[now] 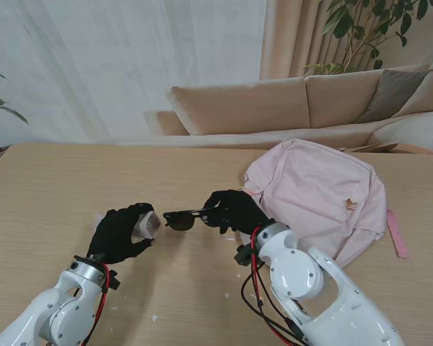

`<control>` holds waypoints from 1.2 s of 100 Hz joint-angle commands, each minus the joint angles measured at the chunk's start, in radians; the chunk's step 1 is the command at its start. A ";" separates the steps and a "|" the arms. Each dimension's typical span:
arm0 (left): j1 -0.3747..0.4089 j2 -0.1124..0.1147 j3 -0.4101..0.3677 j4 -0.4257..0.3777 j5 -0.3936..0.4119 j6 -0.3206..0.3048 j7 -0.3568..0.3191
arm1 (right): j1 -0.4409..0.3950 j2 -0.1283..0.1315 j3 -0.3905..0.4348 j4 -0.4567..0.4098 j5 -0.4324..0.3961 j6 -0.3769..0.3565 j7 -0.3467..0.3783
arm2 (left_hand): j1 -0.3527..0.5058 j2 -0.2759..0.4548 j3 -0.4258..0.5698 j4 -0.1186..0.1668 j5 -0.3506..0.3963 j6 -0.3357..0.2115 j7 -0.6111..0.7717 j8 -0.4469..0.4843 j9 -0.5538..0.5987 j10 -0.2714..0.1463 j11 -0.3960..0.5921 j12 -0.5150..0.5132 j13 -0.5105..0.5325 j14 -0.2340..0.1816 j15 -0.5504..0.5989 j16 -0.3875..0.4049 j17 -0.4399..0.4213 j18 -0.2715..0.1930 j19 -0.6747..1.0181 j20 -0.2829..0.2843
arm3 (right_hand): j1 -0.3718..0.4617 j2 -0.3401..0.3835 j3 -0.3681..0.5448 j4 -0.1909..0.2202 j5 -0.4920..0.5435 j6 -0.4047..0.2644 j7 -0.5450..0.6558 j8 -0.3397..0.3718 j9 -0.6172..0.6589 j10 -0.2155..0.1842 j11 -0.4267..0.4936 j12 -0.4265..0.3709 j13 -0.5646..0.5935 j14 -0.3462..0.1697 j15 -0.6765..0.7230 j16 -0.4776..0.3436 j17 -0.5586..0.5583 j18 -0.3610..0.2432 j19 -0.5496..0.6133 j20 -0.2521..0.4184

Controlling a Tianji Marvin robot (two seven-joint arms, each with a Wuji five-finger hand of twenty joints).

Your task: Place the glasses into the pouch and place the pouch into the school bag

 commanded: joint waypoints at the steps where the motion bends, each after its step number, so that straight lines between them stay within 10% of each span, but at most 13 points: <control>1: -0.003 -0.014 0.011 -0.017 0.000 0.009 -0.006 | 0.011 -0.007 -0.013 0.000 -0.003 0.011 0.019 | 0.076 0.074 0.104 0.069 0.005 -0.025 0.124 0.026 0.005 0.009 0.004 0.004 0.022 -0.005 0.015 0.019 -0.004 0.013 0.034 -0.003 | 0.057 0.018 0.074 0.016 0.078 -0.048 0.105 0.006 0.058 0.028 0.028 0.012 0.043 0.008 0.026 0.016 0.015 0.022 0.042 0.011; 120: -0.035 -0.014 0.099 0.009 0.103 0.057 0.138 | 0.088 -0.036 -0.084 0.019 0.064 0.144 -0.001 | 0.066 0.065 0.124 0.066 0.005 -0.018 0.127 0.019 -0.014 0.010 0.000 -0.003 0.014 -0.009 0.017 0.016 -0.008 0.009 0.034 -0.017 | 0.039 -0.015 0.120 0.024 0.089 -0.001 0.115 -0.017 0.101 0.053 0.057 0.018 0.074 0.014 0.104 0.028 0.096 0.055 0.074 -0.003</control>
